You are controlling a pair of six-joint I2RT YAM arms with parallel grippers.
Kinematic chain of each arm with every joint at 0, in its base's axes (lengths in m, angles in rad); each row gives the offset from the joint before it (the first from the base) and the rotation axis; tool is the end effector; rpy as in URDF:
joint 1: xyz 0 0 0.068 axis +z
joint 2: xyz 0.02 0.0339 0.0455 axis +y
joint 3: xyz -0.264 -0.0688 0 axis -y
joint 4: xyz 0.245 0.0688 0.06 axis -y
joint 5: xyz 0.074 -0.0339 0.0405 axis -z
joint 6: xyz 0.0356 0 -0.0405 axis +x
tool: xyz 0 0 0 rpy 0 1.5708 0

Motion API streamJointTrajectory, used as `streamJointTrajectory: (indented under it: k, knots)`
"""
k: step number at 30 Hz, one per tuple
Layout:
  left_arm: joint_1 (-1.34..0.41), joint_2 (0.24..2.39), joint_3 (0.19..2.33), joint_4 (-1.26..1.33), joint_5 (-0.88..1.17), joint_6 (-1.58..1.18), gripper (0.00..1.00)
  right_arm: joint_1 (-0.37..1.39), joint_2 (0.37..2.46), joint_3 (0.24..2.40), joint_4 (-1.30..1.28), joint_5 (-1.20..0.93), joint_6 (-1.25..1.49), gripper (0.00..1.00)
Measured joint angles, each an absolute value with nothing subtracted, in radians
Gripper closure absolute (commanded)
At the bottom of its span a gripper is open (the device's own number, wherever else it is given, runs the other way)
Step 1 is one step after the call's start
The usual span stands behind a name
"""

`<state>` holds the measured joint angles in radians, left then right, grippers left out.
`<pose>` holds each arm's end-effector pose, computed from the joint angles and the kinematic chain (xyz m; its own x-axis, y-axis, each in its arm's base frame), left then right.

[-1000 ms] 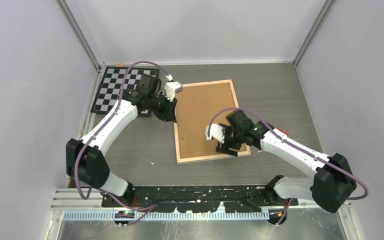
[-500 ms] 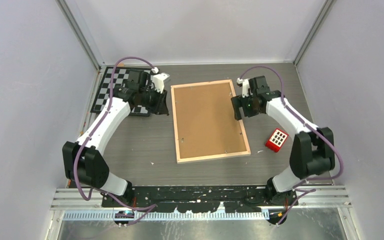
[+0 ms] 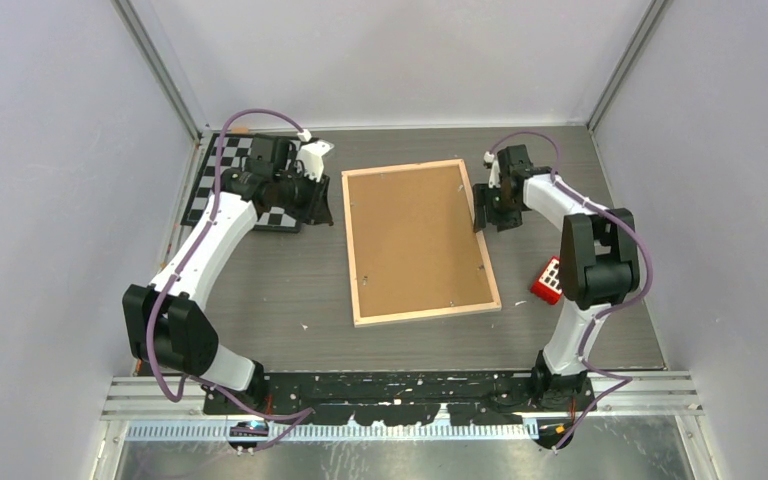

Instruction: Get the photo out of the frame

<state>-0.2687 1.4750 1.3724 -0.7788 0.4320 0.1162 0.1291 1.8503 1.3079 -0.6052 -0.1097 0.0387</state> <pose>0.2971 -0.0973 0.3288 -0.6812 0.2968 -0.6692 0.5807 0.7757 -0.2471 0.3749 0.0526 0.1924 -0.9102 -0.0794 -0.4065 -0.1374 0.9837 0.1156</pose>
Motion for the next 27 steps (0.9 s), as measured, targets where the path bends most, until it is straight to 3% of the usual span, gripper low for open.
streamJointTrajectory:
  k: [10,18,27]
  knots:
    - [-0.266,1.478,1.375,-0.788,0.427,0.140,1.00,0.136,1.995,1.420,-0.611,-0.148,0.041,0.59]
    - [-0.257,1.482,1.385,-0.814,0.428,0.148,1.00,0.174,2.041,1.500,-0.671,-0.142,-0.032,0.98]
    - [-0.258,1.485,1.380,-0.807,0.424,0.172,1.00,0.191,2.082,1.573,-0.737,-0.164,-0.140,1.00]
